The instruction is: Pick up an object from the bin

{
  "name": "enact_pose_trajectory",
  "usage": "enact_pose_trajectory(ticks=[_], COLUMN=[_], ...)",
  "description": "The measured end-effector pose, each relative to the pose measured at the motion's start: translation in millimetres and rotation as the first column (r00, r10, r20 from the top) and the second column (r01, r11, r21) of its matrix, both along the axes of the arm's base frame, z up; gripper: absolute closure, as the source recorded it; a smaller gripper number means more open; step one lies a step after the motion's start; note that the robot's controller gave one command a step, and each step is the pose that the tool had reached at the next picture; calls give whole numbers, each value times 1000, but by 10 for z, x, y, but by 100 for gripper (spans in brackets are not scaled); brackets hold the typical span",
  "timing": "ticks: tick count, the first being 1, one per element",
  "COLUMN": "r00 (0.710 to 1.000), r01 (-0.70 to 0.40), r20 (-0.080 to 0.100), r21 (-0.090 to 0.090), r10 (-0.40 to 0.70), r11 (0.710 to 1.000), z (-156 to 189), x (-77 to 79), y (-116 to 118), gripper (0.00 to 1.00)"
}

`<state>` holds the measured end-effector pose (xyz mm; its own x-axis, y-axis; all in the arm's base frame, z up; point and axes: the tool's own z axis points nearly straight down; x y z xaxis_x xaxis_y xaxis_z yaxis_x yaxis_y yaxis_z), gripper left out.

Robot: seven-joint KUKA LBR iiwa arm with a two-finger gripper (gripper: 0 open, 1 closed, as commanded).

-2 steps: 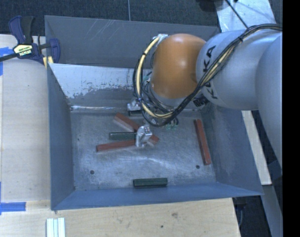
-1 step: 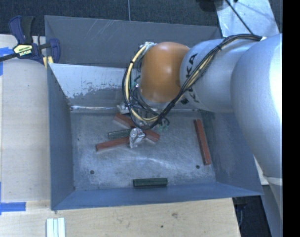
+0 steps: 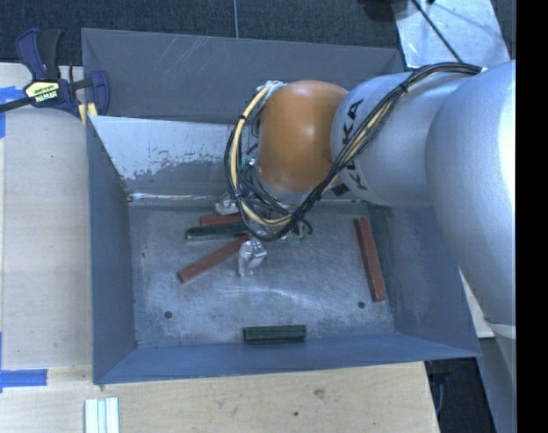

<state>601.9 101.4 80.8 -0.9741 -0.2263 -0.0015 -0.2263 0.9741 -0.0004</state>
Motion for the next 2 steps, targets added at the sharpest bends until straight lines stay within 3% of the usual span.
enact_pose_trajectory(ticks=[1,2], r00=[1000,965], r01=[4,-260], r20=[4,14], r21=[1,-7], r10=[-4,260], r11=[1000,966], z=[-21,-26], x=[97,135], y=[7,284], gripper=[0,100])
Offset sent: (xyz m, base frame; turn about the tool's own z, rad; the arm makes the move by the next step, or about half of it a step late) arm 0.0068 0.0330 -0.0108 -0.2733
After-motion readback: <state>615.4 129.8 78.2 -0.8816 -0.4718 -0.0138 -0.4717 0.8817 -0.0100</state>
